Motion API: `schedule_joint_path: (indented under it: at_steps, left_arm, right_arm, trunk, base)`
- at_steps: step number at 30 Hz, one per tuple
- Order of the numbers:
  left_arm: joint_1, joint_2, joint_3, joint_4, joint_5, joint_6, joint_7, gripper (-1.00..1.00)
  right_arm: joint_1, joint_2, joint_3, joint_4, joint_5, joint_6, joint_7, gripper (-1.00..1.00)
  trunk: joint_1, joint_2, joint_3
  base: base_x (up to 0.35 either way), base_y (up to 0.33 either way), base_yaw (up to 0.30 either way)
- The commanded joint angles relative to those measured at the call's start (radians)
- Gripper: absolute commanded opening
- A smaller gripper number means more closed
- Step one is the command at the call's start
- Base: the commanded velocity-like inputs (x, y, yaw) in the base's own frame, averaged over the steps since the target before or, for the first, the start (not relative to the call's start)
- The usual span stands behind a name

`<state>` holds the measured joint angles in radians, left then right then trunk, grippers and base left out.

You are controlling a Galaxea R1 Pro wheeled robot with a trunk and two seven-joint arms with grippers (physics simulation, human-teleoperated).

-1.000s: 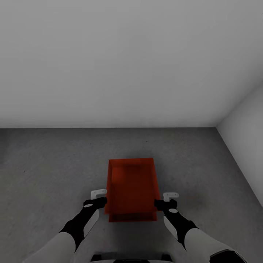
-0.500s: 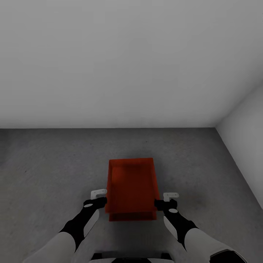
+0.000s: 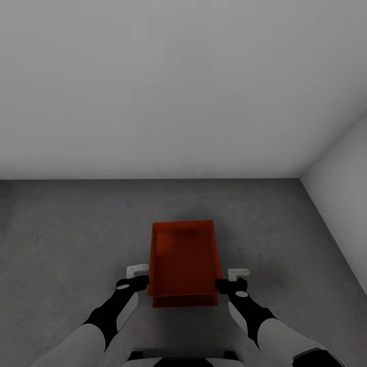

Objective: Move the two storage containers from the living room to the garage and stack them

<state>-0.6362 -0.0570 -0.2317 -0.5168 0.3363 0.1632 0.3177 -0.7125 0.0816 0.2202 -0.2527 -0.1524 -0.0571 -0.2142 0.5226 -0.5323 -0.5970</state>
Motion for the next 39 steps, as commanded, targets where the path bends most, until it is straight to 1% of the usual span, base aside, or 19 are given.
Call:
schedule_joint_path:
  at_steps: [1,5,17,22,39]
  left_arm:
    - [0.000,0.001,-0.008,-0.002,0.009,0.004,0.009,1.00]
    - [0.000,0.001,-0.008,-0.003,0.009,0.004,0.009,1.00]
    - [0.000,0.000,-0.008,-0.003,0.010,0.004,0.009,1.00]
    - [0.000,-0.001,-0.008,-0.001,0.012,0.004,0.009,1.00]
    - [0.000,0.001,-0.007,0.001,0.012,0.004,0.009,1.00]
  right_arm:
    - [-0.001,0.000,0.008,0.001,-0.010,-0.004,-0.005,1.00]
    - [-0.001,0.000,0.008,0.001,-0.009,-0.004,-0.005,1.00]
    - [-0.001,0.000,0.010,0.001,-0.006,-0.004,-0.005,1.00]
    - [-0.001,0.000,0.012,0.000,-0.006,-0.003,-0.007,1.00]
    - [-0.001,0.000,0.013,0.003,-0.013,-0.006,-0.011,1.00]
  trunk:
    - [-0.004,0.006,0.002]
    - [-0.019,0.034,0.015]
    - [-0.019,0.034,0.015]
    - [-0.019,0.034,0.015]
    - [-0.019,0.034,0.016]
  base:
    - [0.000,0.000,0.000]
    - [0.000,0.000,0.000]
    - [-0.022,0.000,0.000]
    - [-0.268,0.000,0.000]
    - [-0.342,0.000,0.000]
